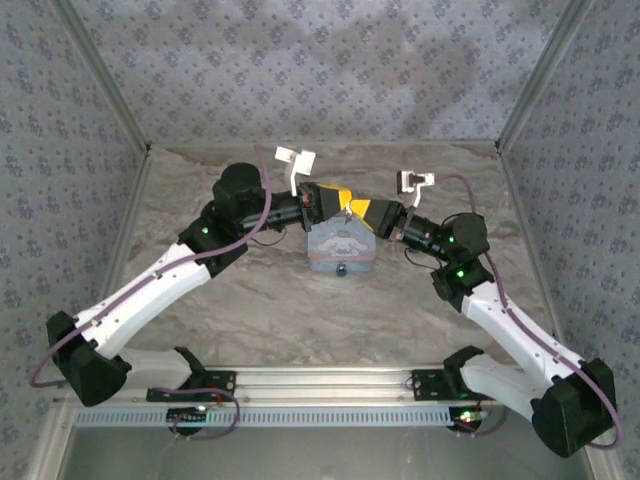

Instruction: Unlock a padlock with a key

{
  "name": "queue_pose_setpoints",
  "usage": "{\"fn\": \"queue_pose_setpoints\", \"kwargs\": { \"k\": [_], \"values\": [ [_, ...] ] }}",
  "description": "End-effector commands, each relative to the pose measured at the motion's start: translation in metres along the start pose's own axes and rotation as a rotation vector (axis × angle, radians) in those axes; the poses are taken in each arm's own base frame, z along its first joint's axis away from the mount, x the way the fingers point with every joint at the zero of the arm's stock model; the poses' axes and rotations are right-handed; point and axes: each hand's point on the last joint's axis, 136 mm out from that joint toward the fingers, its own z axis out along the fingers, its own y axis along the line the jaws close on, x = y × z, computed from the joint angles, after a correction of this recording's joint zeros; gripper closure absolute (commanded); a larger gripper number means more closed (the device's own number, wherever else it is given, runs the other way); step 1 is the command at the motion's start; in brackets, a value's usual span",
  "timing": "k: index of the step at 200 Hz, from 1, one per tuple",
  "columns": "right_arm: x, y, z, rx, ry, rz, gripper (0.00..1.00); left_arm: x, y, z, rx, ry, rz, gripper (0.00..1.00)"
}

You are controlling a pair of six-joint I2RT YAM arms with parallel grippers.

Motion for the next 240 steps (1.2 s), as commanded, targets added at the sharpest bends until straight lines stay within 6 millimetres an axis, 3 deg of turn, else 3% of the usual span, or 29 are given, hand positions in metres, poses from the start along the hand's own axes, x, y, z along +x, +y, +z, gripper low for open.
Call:
{"fn": "queue_pose_setpoints", "kwargs": {
  "k": [1,44,50,60,67,107,129,165,177,198,211,240],
  "values": [
    [0.002,0.016,-0.001,-0.015,0.011,-0.064,1.00,-0.013,-0.011,-0.006,0.023,-0.051,0.031,1.00],
    [0.002,0.010,-0.009,0.064,-0.006,-0.134,1.00,-0.012,-0.013,-0.007,0.027,-0.044,0.028,1.00],
    [0.002,0.011,-0.010,0.068,-0.008,-0.146,1.00,-0.013,-0.014,-0.007,0.031,-0.042,0.026,0.91],
    [0.001,0.012,-0.011,0.071,-0.004,-0.154,1.00,-0.012,-0.012,-0.007,0.023,-0.041,0.015,0.66],
    [0.000,0.013,-0.011,0.068,-0.006,-0.155,1.00,-0.012,-0.011,-0.007,0.018,-0.040,0.009,0.62],
    [-0.001,0.015,-0.011,0.061,-0.004,-0.160,1.00,-0.007,-0.013,-0.004,0.043,-0.011,-0.006,0.72],
    [-0.001,0.016,-0.011,0.058,-0.005,-0.162,1.00,-0.006,-0.014,0.000,0.054,0.005,-0.011,0.73],
    [-0.003,0.021,-0.012,0.041,-0.020,-0.178,1.00,-0.002,-0.009,0.004,0.040,0.032,-0.020,0.68],
    [-0.003,0.025,-0.013,0.029,-0.024,-0.187,1.00,0.001,-0.004,0.005,0.021,0.039,-0.025,0.61],
    [-0.004,0.027,-0.013,0.032,-0.022,-0.195,1.00,0.002,0.001,0.005,0.003,0.037,-0.028,0.60],
    [-0.005,0.025,-0.014,0.045,-0.025,-0.191,1.00,0.001,-0.002,0.004,0.014,0.035,-0.025,0.74],
    [-0.005,0.021,-0.015,0.050,-0.033,-0.187,1.00,0.000,-0.006,0.005,0.029,0.038,-0.026,0.86]
  ]
}}
